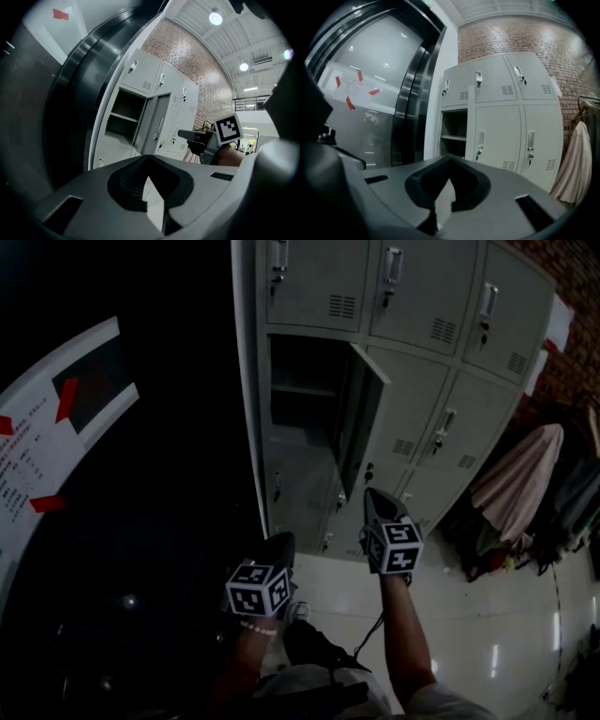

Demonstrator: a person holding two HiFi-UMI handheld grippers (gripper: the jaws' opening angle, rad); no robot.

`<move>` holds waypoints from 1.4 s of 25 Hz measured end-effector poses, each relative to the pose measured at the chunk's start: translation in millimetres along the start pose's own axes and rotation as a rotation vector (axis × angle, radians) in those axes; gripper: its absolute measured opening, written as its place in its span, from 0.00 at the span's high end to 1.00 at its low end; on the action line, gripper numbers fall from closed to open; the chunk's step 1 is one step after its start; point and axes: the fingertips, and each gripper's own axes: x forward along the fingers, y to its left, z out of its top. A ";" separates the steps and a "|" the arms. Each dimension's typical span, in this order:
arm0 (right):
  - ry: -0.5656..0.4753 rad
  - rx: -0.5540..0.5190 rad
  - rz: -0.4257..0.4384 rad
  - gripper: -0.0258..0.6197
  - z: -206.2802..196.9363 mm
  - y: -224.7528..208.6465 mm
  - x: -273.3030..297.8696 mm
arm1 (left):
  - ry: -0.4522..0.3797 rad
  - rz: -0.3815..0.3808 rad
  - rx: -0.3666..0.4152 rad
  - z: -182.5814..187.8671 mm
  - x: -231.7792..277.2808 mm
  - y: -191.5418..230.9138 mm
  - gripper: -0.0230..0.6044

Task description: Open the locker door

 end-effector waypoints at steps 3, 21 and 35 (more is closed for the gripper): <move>0.028 0.025 0.056 0.96 -17.6 22.5 -19.4 | 0.000 0.005 -0.015 -8.5 -10.6 -5.2 0.98; 0.088 0.133 0.317 0.96 -66.0 45.2 -151.8 | -0.009 0.082 -0.044 -66.7 -55.8 -106.5 0.97; 0.103 0.180 0.484 0.96 -102.5 20.2 -278.2 | 0.018 0.158 -0.019 -120.5 -105.6 -251.0 0.97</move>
